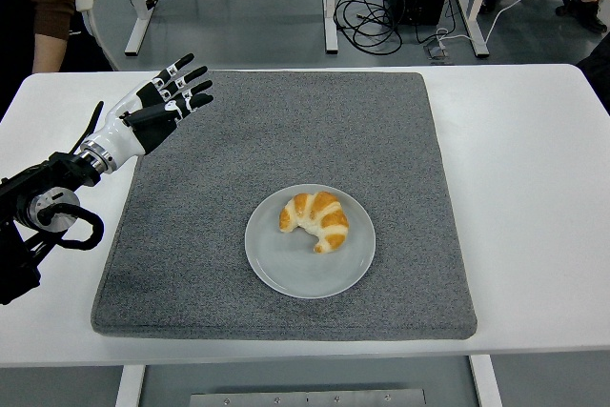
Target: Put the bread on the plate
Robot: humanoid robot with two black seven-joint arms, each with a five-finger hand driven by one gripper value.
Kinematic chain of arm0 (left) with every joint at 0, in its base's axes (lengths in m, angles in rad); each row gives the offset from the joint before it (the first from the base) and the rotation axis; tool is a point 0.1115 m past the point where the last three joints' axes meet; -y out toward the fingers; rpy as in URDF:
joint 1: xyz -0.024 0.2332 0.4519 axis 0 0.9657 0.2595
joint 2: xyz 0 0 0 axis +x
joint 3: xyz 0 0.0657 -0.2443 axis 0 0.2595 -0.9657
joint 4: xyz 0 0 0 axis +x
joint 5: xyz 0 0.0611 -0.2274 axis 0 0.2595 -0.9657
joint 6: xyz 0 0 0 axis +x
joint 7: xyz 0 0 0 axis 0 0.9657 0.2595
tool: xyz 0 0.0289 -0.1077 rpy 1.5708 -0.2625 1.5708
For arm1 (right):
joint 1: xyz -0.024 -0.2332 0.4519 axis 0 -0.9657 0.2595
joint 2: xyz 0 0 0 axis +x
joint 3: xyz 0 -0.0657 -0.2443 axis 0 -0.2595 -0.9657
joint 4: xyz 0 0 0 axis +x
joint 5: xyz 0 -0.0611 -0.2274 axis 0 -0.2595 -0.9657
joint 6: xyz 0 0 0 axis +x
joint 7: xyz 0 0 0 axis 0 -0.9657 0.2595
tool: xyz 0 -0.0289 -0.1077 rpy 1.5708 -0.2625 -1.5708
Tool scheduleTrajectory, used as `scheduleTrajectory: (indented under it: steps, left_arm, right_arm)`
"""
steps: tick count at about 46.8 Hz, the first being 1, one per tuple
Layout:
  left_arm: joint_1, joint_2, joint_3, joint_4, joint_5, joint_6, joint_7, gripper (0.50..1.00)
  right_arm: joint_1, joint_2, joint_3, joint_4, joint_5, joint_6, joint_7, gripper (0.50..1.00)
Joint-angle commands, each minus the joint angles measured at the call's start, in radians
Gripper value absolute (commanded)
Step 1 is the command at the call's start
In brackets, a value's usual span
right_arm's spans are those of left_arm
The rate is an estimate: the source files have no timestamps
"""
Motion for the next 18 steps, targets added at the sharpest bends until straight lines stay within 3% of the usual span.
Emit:
scheduleTrajectory:
  steps: [1,18]
  left_arm:
    - [0.000,0.000,0.000,0.000,0.000,0.000,-0.003,0.964]
    - [-0.001,-0.001,-0.004,0.000,0.000,0.002,-0.005,0.968]
  right_arm:
    - [0.000,0.000,-0.001,0.000,0.000,0.000,0.002,1.000]
    - [0.000,0.000,-0.001,0.000,0.000,0.000,0.000,1.000]
